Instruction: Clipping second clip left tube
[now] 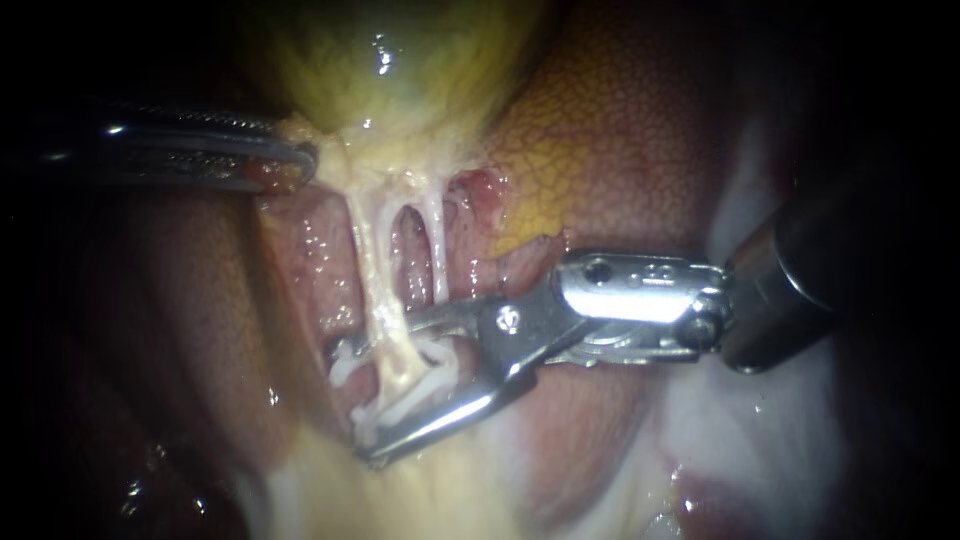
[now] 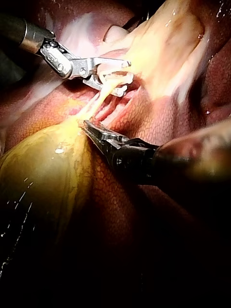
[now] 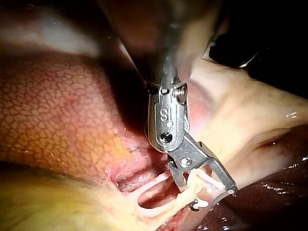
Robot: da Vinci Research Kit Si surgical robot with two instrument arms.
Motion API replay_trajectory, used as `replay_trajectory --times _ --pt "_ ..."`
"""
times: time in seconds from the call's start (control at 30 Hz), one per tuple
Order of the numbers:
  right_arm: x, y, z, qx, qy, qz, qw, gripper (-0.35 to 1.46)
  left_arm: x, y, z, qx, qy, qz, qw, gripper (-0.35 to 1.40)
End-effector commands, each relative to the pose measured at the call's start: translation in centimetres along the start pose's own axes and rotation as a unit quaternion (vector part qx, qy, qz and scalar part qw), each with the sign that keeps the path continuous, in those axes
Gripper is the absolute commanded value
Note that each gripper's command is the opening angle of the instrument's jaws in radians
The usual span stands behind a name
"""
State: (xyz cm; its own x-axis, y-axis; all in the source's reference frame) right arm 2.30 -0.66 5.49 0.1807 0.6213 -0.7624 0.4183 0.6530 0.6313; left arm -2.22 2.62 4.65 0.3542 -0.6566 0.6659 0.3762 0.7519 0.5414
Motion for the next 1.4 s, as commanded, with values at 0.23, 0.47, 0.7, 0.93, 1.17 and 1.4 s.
replay_trajectory --times 0.23,0.47,0.7,0.93,1.17,1.4 --pt "0.01 -0.07 0.02 0.007 -0.001 -0.001 1.0000 0.41 0.00 0.00 0.00 0.000 0.000 0.000 1.0000 -0.35" --pt "0.03 -0.05 0.00 0.006 -0.001 0.003 1.0000 0.18 0.00 0.00 0.00 0.000 0.000 0.000 1.0000 -0.35" --pt "0.03 -0.06 0.01 0.007 -0.001 0.009 0.9999 -0.06 0.00 0.00 0.00 0.000 0.000 0.000 1.0000 -0.35" --pt "0.04 -0.07 0.01 0.006 0.000 0.062 0.9981 -0.35 0.00 0.00 0.00 0.000 0.000 0.000 1.0000 -0.35" --pt "0.03 -0.05 0.01 0.006 0.000 0.065 0.9979 -0.35 0.00 0.01 0.00 0.000 0.000 0.000 1.0000 -0.35" --pt "0.02 -0.04 0.00 0.006 0.000 0.064 0.9979 -0.35 0.00 0.01 0.00 0.000 0.000 0.000 1.0000 -0.35"
